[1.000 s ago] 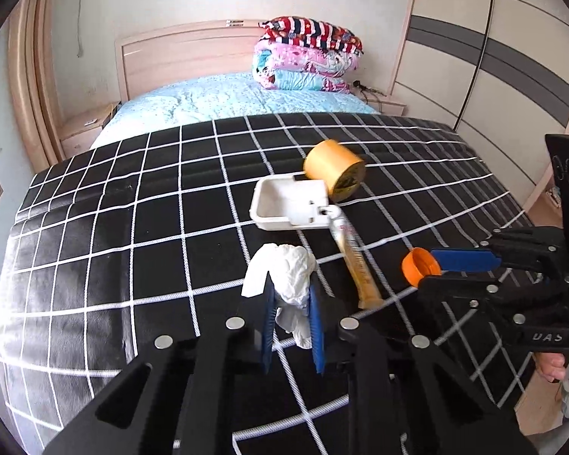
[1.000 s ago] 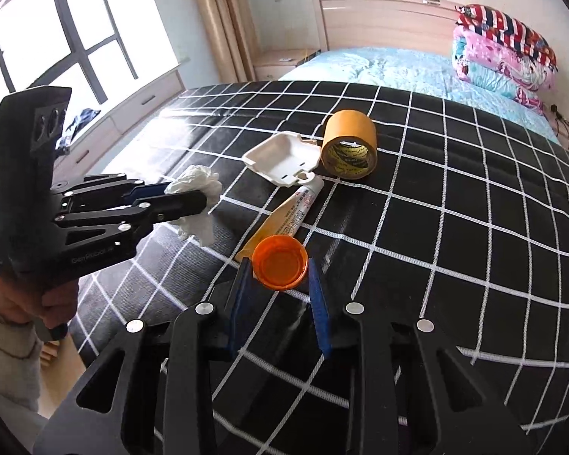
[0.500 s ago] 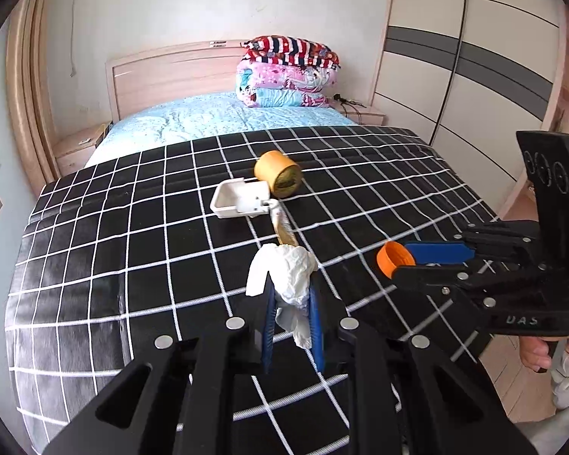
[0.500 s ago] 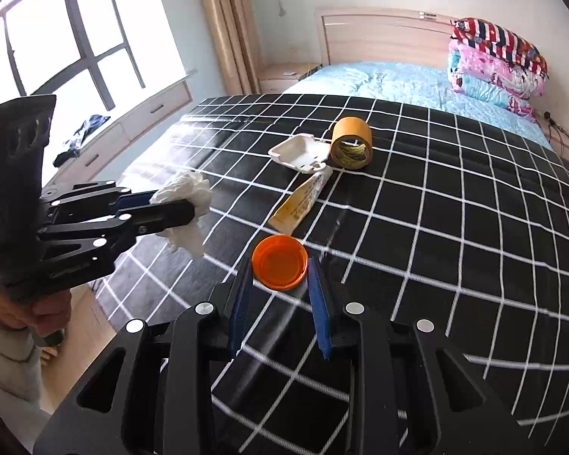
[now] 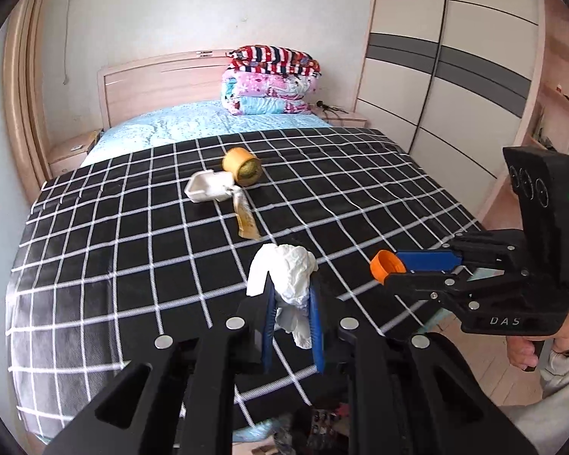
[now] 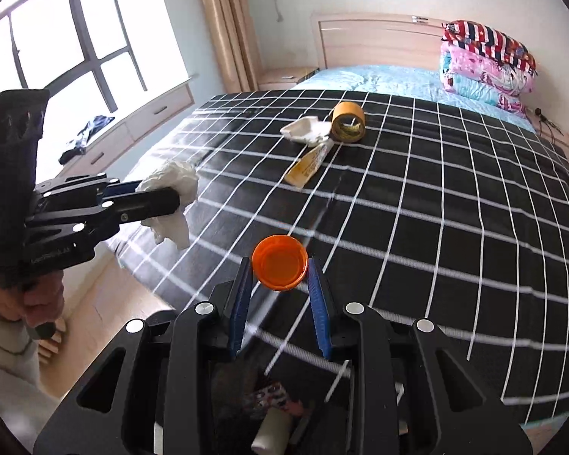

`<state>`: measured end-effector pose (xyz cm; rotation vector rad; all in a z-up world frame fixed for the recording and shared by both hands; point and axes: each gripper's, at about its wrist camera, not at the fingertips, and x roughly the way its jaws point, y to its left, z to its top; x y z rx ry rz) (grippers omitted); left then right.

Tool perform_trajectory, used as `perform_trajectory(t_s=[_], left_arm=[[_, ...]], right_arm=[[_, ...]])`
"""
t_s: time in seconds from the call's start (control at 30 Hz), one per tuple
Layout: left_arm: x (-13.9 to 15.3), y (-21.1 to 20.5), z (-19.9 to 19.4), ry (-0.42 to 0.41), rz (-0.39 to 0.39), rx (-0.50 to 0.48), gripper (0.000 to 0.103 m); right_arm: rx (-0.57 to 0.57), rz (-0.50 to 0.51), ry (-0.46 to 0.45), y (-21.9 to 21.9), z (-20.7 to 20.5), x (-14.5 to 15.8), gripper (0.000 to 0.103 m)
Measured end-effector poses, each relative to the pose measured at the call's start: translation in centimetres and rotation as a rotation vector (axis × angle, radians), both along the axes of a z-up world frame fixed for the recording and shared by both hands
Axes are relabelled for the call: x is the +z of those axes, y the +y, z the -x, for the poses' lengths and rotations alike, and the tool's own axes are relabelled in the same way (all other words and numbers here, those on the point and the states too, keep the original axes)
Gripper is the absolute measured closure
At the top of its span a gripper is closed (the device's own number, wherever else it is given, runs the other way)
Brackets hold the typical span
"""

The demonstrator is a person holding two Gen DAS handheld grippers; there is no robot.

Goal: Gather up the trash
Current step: 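Carry the orange cap and white tissue with both tools over the black bin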

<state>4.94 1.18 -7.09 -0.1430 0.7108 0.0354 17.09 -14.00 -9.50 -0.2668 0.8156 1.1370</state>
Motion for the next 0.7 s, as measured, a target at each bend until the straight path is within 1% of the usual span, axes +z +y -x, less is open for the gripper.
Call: perform_trajectory(t_s=[0.07, 0.17, 0.27, 0.37, 0.43, 0.47, 0.6, 0.7], left_arm=[[-0.1, -0.9, 0.7, 0.002, 0.006, -0.022, 0.088], [-0.5, -2.1, 1.8, 0.007, 0.048, -0.057, 0.088], [-1.3, -3.9, 2.7, 0.023, 0.056, -0.09, 0.088], [-2.7, -5.3, 3.1, 0.055, 0.087, -0.142, 0.088], [-3.8, -6.3, 3.0, 0.077, 0.081, -0.191, 0.088], [-4.7, -6.9, 2.8, 0.101, 0.073, -0.208, 0.088], [-7.0, -7.7, 2.7, 0.158, 0.086, -0.225, 0.088], [-8.8, -7.5, 2.6, 0.201, 0.108, -0.219, 0.088]], right_arm=[[0.006, 0.004, -0.004, -0.8, 0.7, -0.1, 0.073], [0.016, 0.004, -0.002, -1.8, 1.4, -0.3, 0.073], [0.027, 0.024, -0.009, -2.5, 2.3, -1.0, 0.073], [0.031, 0.037, 0.002, -3.1, 2.9, -1.8, 0.073], [0.038, 0.042, 0.016, -3.5, 3.2, -2.4, 0.073], [0.042, 0.044, 0.023, -3.7, 3.2, -2.8, 0.073], [0.04, 0.047, 0.061, -4.6, 3.4, -4.0, 0.073], [0.045, 0.064, 0.077, -5.1, 3.9, -5.1, 0.073]])
